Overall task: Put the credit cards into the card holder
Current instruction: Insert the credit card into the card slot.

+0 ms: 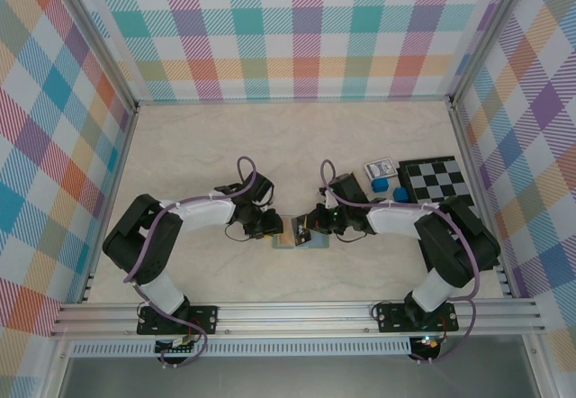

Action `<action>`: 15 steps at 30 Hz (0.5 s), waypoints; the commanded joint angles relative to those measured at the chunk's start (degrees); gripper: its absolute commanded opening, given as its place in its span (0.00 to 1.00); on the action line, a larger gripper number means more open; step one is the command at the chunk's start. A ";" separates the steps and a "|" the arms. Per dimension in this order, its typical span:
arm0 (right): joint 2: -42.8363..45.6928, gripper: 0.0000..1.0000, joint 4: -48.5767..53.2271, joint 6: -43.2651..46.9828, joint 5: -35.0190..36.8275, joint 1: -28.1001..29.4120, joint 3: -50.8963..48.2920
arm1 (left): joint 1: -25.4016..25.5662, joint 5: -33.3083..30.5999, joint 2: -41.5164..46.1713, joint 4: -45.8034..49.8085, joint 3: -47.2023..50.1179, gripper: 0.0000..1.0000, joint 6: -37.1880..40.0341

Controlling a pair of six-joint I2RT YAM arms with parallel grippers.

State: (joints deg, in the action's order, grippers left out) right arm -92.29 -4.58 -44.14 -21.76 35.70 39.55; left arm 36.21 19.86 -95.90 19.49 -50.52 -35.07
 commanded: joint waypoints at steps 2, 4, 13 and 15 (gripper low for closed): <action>0.66 0.04 0.33 -0.13 4.83 -0.02 -2.19 | 0.97 -0.77 -1.92 1.98 -0.08 0.24 0.62; 0.99 0.04 -0.41 -0.41 5.10 -0.02 -2.95 | 0.97 -0.63 -1.92 1.94 0.06 0.24 0.55; 1.40 0.05 -0.84 -0.29 4.86 -0.42 -3.35 | 1.03 -0.04 -2.27 1.33 0.13 0.24 0.36; 0.78 0.05 -2.78 -1.47 4.79 -0.37 -4.10 | 1.06 0.18 -2.45 1.03 0.09 0.23 0.19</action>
State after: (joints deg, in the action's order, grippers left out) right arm -90.24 -6.94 -44.56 -19.51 35.62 37.15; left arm 36.25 20.08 -96.05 19.35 -50.52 -35.07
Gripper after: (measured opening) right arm 0.050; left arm 0.237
